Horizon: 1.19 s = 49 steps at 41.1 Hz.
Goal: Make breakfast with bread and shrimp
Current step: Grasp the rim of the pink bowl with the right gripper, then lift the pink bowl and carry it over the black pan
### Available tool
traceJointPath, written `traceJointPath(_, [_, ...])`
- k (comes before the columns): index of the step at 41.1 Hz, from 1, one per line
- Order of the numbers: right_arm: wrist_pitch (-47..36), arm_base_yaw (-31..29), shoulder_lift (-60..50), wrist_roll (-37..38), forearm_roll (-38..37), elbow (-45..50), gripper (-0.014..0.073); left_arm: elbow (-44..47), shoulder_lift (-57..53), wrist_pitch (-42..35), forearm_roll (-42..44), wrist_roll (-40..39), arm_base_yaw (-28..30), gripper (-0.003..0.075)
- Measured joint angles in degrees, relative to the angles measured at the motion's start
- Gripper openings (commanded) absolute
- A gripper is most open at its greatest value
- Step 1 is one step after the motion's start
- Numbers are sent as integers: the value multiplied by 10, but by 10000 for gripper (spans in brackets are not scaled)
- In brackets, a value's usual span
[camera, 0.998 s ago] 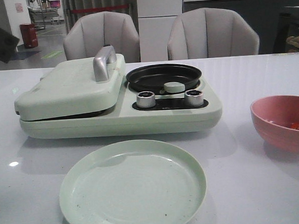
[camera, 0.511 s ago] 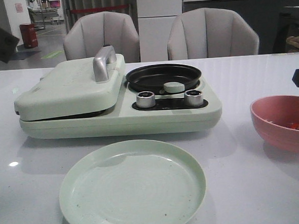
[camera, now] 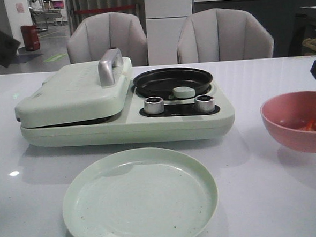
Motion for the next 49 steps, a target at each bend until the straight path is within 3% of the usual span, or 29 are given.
traceJointPath(7, [4,28,-51,-18,-13,-50,45,0,0,0,0,0,0,101])
traceJointPath(12, [13,91,-67,-19,-68,-111,45,0,0,0,0,0,0,101])
traceJointPath(17, [30,165,-59,37,-178,-176,45,0,0,0,0,0,0,101])
traceJointPath(27, [103,300,23,258,-532,-310,45,0,0,0,0,0,0,101])
traceJointPath(33, [142,349,96,352,-698,-369,45,0,0,0,0,0,0,101])
traceJointPath(49, [186,411,229,392,-915,-450,45,0,0,0,2,0,0,101])
